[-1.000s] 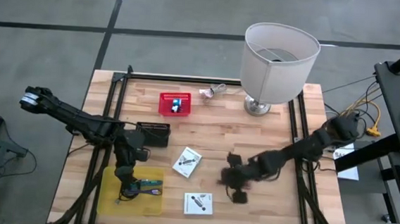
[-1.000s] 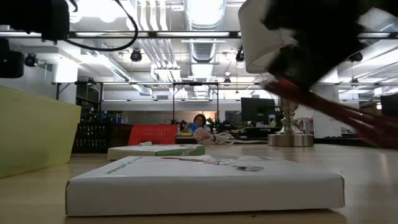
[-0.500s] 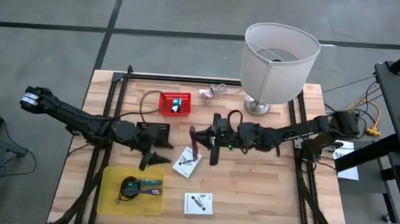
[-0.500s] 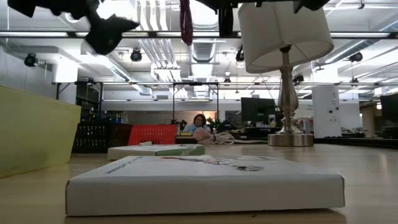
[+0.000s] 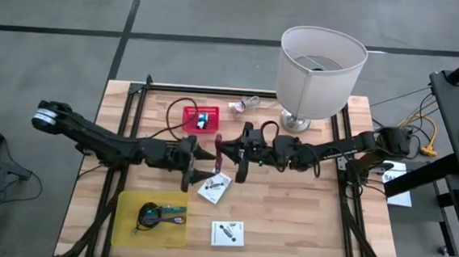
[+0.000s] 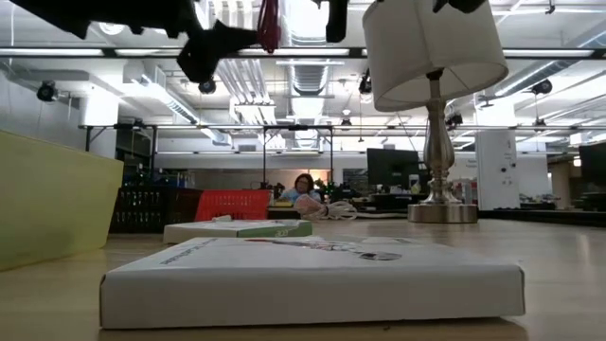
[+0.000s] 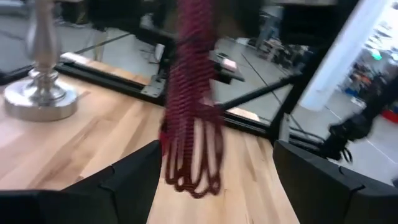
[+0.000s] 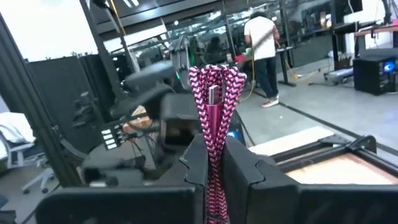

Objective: Pick and place items into bin
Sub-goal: Put the red charger cable into the yellow bin

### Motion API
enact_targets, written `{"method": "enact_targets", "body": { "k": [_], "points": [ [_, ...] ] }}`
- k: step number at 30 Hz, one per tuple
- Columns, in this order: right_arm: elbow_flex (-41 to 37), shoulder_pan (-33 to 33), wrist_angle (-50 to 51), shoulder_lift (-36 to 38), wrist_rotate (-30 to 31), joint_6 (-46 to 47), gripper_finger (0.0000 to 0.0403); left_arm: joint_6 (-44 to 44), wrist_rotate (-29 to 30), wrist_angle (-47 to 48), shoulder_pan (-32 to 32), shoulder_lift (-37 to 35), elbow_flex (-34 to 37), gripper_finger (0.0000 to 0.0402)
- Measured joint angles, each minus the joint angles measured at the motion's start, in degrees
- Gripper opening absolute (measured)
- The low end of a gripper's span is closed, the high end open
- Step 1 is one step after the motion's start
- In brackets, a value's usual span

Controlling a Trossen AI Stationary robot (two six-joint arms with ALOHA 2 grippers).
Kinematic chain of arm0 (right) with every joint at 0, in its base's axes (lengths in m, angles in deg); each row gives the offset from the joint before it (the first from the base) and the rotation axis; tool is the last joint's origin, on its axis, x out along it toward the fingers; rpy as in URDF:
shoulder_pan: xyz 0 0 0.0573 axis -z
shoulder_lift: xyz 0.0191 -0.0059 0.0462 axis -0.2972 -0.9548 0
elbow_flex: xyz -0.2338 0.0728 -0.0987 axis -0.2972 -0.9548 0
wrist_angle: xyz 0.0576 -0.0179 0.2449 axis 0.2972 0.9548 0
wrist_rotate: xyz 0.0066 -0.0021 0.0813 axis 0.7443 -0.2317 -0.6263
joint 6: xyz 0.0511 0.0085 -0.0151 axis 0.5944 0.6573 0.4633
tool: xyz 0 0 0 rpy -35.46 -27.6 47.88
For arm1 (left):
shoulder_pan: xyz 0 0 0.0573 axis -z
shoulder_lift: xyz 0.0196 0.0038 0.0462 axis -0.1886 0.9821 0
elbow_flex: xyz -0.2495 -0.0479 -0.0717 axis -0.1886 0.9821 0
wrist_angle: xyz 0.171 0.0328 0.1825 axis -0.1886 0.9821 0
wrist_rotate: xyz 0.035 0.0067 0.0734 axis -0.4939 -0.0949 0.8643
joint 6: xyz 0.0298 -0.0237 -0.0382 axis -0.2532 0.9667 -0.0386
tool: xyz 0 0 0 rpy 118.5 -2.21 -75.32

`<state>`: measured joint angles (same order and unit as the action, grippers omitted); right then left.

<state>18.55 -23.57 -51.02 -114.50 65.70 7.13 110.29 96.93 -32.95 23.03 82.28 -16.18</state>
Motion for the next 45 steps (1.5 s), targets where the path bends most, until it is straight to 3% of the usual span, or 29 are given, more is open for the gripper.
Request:
{"method": "enact_targets", "body": {
  "k": [12, 16, 23, 31, 38, 41, 45],
  "points": [
    [0.6, -0.1, 0.1, 0.1, -0.1, -0.5, 0.0013, 3.2, 0.8, -9.7, -3.0, 5.5, -1.7, 0.0279],
    [0.6, -0.1, 0.0, 0.2, -0.1, -0.7, 0.0013, 3.2, 0.8, -9.5, -3.0, 6.4, -2.0, 0.0223],
    [0.5, 0.0, 0.0, 0.2, -0.1, -0.4, 0.0023, 3.2, -0.5, -9.5, -3.1, 5.7, -2.0, 0.0031],
    [0.5, -0.1, 3.3, 1.2, -3.0, -1.1, 0.0079, 4.8, -7.4, -8.4, -3.2, 4.8, -1.8, 0.0016],
    [0.5, -0.1, 15.8, 2.9, -6.7, -0.4, 0.0179, 7.9, -11.4, 7.6, -3.2, -3.5, -1.5, 0.0014],
    [0.5, -0.1, 20.7, 4.1, -6.7, 0.0, 0.0216, 11.5, -17.9, 18.0, -3.1, -8.8, -1.6, 0.0014],
    [0.5, -0.1, 25.1, 5.2, -6.7, -0.2, 0.0247, 19.5, -31.2, 30.9, -2.2, -14.8, -1.4, 0.0013]
  ]
}}
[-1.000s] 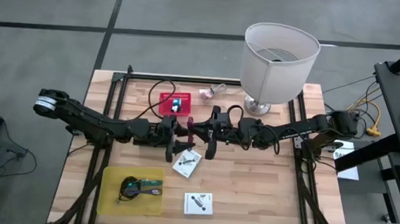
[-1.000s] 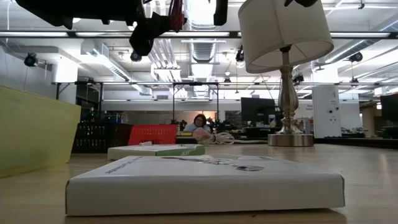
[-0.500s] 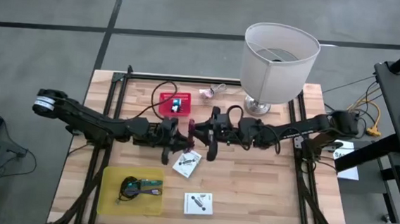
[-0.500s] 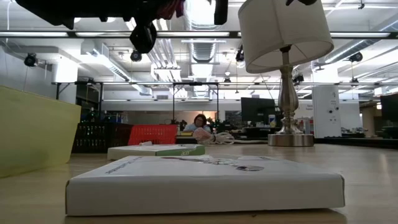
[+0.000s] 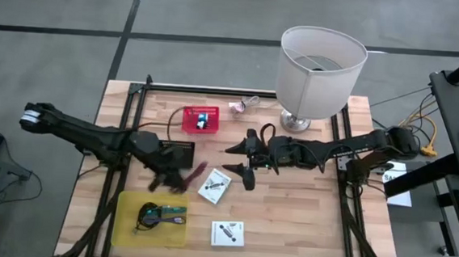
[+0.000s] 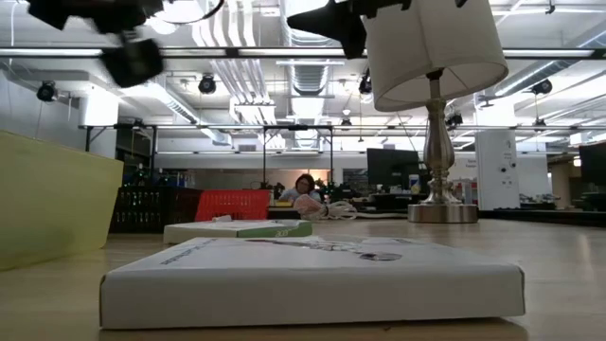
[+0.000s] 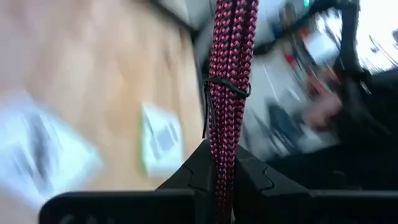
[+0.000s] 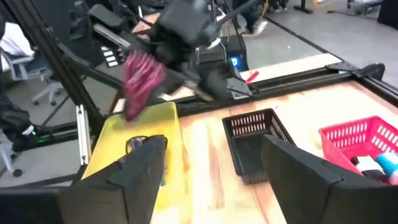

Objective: Pick and place items into bin
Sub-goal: Put the red charger cable into the yellow bin

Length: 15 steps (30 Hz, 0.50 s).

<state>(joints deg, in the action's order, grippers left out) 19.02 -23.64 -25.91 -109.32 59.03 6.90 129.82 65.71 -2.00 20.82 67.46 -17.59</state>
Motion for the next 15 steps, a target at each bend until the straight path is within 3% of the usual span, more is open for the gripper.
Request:
{"method": "enact_targets", "body": {
  "k": [5, 8, 15],
  "points": [
    [0.0, 0.0, 1.5, 0.3, 0.0, 0.1, 0.0264, 7.3, -13.1, 17.8, 4.5, -4.3, 0.1, 0.0013],
    [0.0, 0.0, 1.9, 0.3, 0.0, 0.0, 0.0267, 9.8, -17.2, 25.3, 7.2, -5.3, 0.2, 0.0013],
    [0.0, 0.3, 2.9, 0.2, 0.3, 0.0, 0.0263, 12.5, -20.7, 27.1, 10.3, -3.9, 0.7, 0.0022]
  ]
}}
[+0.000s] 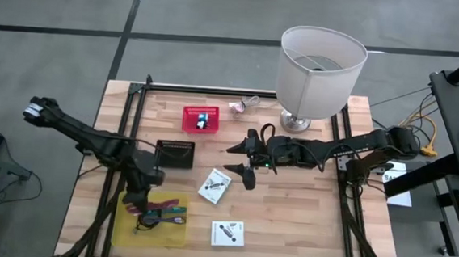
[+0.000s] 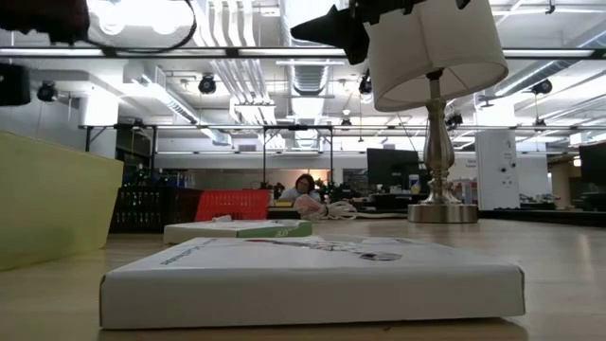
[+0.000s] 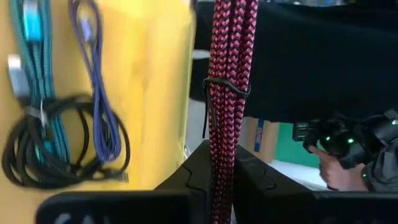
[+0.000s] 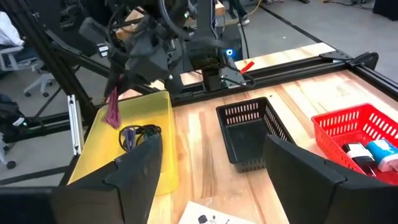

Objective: Pick and place items into bin
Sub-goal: Put the red charger cable into the yellow bin

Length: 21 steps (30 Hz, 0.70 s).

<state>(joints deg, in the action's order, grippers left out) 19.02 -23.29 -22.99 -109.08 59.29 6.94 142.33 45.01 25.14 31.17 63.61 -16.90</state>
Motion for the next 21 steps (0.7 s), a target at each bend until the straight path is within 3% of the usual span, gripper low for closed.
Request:
{"method": "enact_targets", "body": {
  "k": [7, 16, 21],
  "points": [
    [0.0, 0.1, 1.1, 0.0, 0.1, 0.0, 0.0256, 2.9, -7.2, 2.1, 0.1, 3.2, 2.4, 0.0079],
    [0.0, 0.1, 5.5, 0.0, 0.2, -0.6, 0.0272, 2.6, -13.8, 3.4, 0.1, 6.3, 4.0, 0.0205],
    [0.0, 0.2, 8.6, -0.1, 0.2, -0.7, 0.0283, 2.6, -15.6, 3.4, 0.1, 5.3, 4.3, 0.0253]
  ]
}}
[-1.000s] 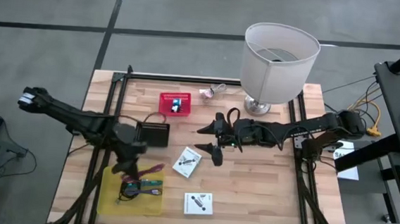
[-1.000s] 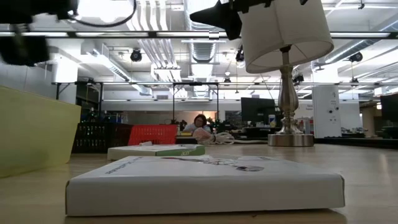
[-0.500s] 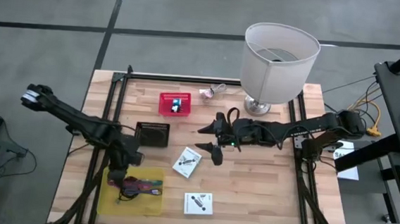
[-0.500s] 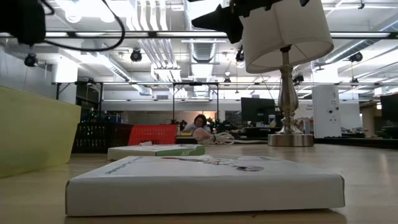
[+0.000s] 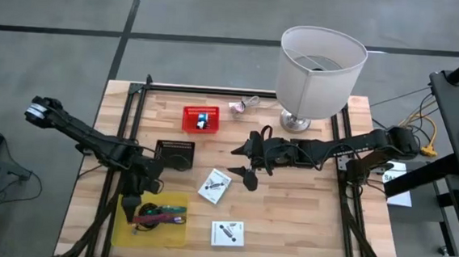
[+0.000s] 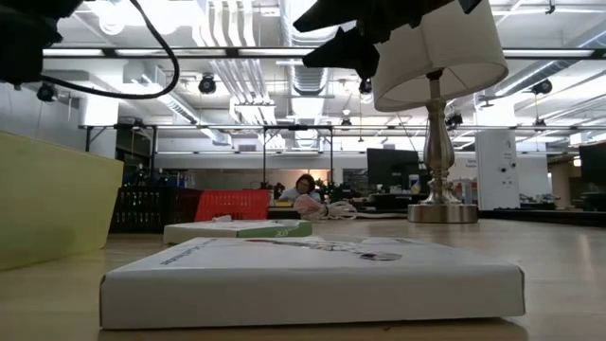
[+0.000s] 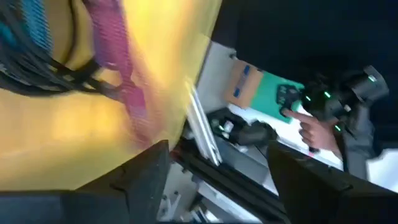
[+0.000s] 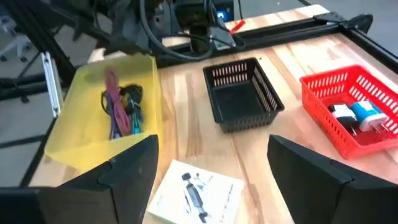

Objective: Pick and place items into bin
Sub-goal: Put the red charger cable into the yellow bin, then put the top card reader box into the black bin

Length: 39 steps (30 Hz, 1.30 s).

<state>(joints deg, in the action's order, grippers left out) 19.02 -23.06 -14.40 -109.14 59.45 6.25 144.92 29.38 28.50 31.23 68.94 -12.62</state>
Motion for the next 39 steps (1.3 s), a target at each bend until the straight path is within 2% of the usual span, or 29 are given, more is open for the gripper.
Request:
{"method": "enact_targets", "body": {
  "k": [4, 8, 12, 19, 22, 25, 29, 35, 39],
  "points": [
    [0.0, 0.1, 0.6, 0.0, 0.0, -2.7, 0.0288, 0.2, -3.9, 0.0, 0.0, -0.9, 0.0, 0.027],
    [0.0, 0.4, 1.1, 0.0, -0.1, -5.3, 0.0285, 1.8, -4.4, 0.0, 0.0, -2.0, 0.0, 0.0272],
    [0.0, 1.7, 1.2, -0.5, -2.7, 0.4, 0.0275, 5.1, -3.4, 0.1, 0.0, -3.2, 0.0, 0.0272],
    [0.0, 2.6, 1.3, -4.6, -15.9, 2.0, 0.0262, 6.7, 4.1, 0.0, 0.0, -7.0, -0.3, 0.0272],
    [0.0, 0.9, 1.4, -6.9, -24.9, 1.2, 0.0258, 8.0, 8.0, 0.1, -0.1, -8.8, -0.3, 0.0272],
    [0.0, -2.3, 1.4, -9.0, -30.0, 0.0, 0.0254, 8.1, 11.1, 0.2, -0.1, -10.2, -0.2, 0.0272],
    [0.0, -6.7, 1.2, -11.5, -30.3, -1.8, 0.0249, 8.3, 13.4, 0.1, -0.1, -11.2, -0.2, 0.0272],
    [1.1, -10.6, 1.4, -16.1, -19.8, 1.7, 0.0239, 8.8, 14.9, 0.0, -0.1, -12.2, -0.2, 0.0272],
    [3.3, -11.5, 1.4, -20.6, -19.0, 2.8, 0.0232, 7.7, 17.3, 0.0, -0.1, -12.7, -0.2, 0.0272]
  ]
}}
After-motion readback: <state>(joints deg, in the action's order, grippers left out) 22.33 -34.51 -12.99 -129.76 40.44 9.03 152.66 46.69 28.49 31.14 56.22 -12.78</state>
